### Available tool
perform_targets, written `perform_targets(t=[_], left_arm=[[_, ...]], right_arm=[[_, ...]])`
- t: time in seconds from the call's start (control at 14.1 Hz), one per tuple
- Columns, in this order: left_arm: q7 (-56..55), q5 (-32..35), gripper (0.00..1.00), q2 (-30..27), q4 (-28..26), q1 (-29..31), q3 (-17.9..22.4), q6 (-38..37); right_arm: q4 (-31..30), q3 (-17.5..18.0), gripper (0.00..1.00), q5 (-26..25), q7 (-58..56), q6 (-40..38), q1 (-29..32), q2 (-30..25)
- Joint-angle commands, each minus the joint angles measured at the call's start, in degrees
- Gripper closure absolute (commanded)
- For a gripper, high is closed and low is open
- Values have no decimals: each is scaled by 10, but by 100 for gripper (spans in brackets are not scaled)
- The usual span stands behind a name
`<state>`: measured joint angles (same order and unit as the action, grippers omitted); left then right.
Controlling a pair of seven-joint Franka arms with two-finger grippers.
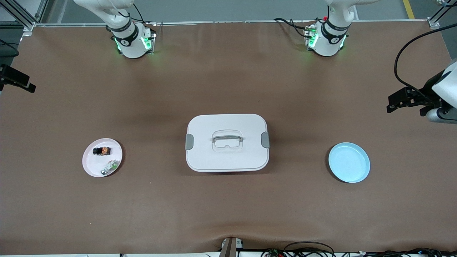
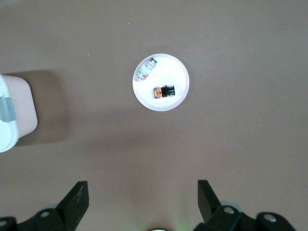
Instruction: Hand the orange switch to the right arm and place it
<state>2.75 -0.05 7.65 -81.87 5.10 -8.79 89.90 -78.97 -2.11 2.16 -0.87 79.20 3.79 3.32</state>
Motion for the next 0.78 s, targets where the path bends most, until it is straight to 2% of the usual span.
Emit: perform_targets(t=[0.0, 0.71], left_arm=[[-5, 13, 0, -1, 3, 2, -3, -6], [-5, 13, 0, -1, 4, 6, -3, -6]], right_arm=[[-2, 5, 0, 2, 6, -4, 7, -2], [-7, 4, 0, 0, 7, -1, 9, -3]])
